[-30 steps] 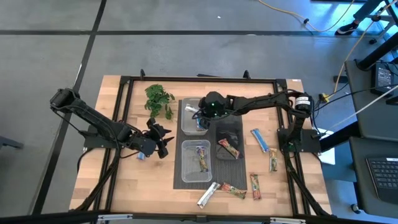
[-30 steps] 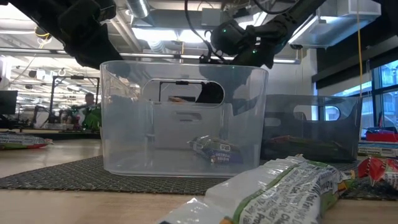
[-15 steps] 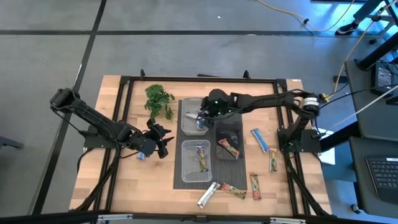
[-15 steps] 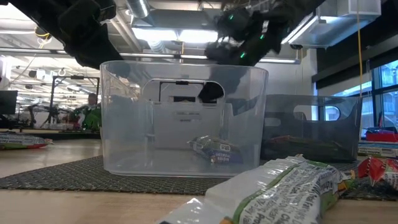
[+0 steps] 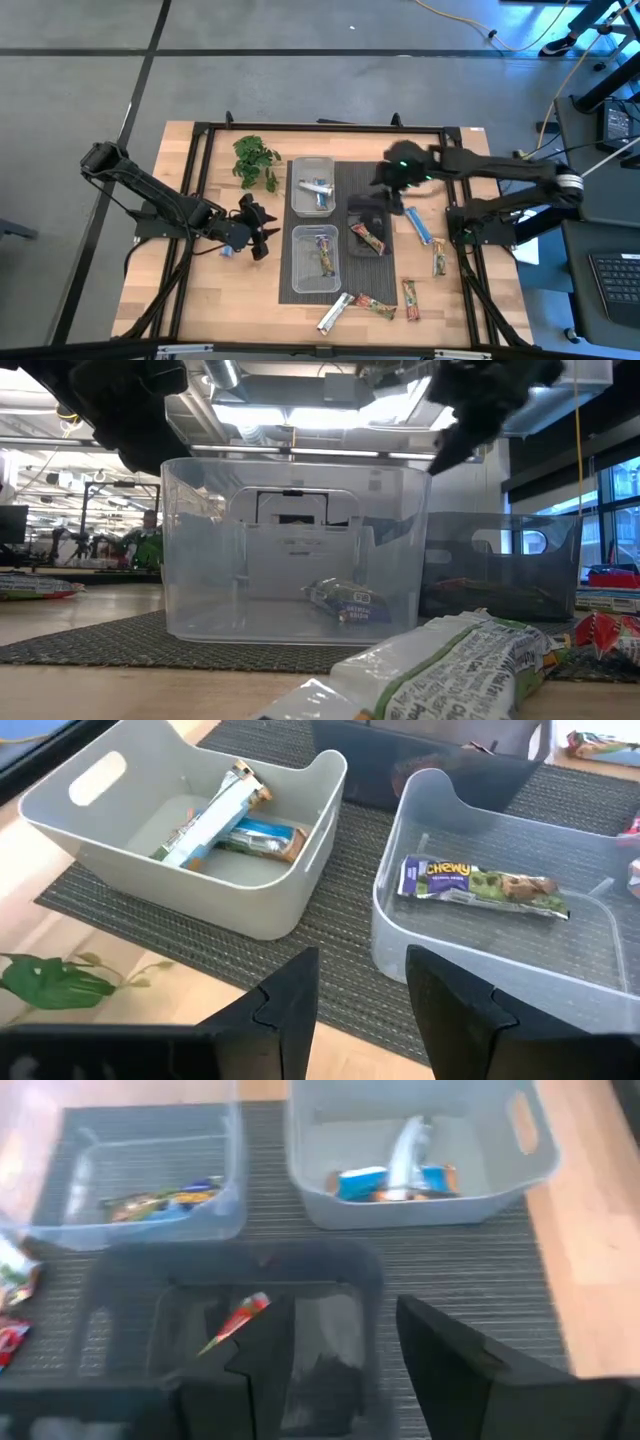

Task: Pick and place Granola Bars by type
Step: Put the red granola bar into the black bin

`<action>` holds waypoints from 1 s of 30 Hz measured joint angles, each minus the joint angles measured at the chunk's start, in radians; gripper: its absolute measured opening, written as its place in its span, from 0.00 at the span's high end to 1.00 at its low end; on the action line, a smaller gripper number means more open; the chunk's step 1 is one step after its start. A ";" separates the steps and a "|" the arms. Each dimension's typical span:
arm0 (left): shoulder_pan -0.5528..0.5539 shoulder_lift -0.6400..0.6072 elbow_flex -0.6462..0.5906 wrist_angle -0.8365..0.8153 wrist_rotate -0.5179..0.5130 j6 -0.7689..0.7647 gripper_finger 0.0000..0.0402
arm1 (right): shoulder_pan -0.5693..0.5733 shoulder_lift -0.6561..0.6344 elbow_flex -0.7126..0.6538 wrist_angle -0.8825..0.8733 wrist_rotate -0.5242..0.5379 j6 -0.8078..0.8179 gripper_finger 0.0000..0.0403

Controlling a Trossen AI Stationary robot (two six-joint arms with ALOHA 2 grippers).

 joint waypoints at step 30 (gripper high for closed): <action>0.002 0.014 0.000 0.028 0.187 -0.025 0.37 | -0.001 -0.473 -0.445 0.351 -0.003 0.042 0.55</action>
